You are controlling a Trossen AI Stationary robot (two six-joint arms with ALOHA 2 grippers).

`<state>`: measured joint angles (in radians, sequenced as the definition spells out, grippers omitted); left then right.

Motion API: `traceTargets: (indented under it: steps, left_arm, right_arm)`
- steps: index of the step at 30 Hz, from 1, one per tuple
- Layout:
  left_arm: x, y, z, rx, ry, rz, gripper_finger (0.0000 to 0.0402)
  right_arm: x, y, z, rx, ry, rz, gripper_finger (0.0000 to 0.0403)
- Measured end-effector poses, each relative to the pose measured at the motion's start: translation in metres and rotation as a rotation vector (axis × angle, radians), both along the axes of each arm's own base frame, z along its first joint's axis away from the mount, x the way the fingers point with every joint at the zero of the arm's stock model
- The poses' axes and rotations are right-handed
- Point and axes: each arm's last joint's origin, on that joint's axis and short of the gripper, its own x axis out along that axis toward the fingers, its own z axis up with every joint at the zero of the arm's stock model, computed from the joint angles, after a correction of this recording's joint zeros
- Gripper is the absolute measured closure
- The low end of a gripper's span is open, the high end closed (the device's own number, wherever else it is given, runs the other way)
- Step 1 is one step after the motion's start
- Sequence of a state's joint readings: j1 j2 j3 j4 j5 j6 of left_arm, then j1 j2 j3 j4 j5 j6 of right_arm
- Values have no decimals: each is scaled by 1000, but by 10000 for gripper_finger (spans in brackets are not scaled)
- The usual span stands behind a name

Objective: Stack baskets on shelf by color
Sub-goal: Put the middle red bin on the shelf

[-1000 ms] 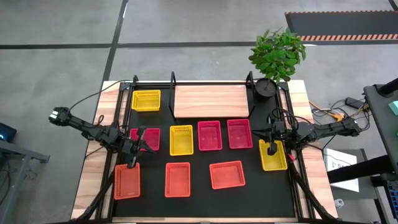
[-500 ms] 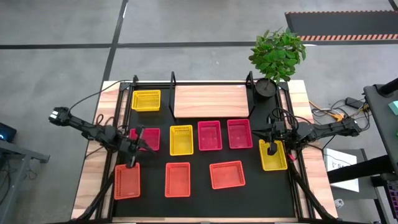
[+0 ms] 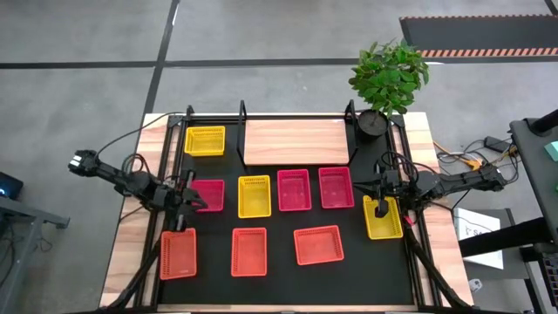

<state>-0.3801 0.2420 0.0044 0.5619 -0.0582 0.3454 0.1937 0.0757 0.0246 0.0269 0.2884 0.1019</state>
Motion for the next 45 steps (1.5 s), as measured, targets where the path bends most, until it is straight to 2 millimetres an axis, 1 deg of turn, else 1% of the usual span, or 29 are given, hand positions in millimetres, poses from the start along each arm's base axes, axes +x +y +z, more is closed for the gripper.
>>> traceTargets:
  steps: [9, 17, 22, 30, 35, 40, 45]
  left_arm:
    - [-5, 2, 13, -55, -136, -1, 400]
    - [-5, 2, 14, -58, -140, -2, 400]
    - [-5, 2, 14, -58, -140, -2, 400]
    - [-4, 2, 13, -52, -135, -1, 400]
    - [-4, 2, 13, -53, -136, -1, 400]
    - [-3, 1, 12, -49, -127, -1, 400]
    - [-4, 2, 14, -34, -150, 12, 400]
  right_arm:
    - [0, 0, 0, 0, 0, 0, 374]
    - [0, 0, 0, 2, -1, 0, 374]
    - [0, 0, 3, -18, -34, -1, 374]
    - [0, 0, 7, 31, -75, 0, 374]
    - [0, 0, 7, 9, -80, -1, 374]
    - [0, 0, 11, -19, -118, -2, 374]
    - [-1, 1, 21, -49, -207, 23, 374]
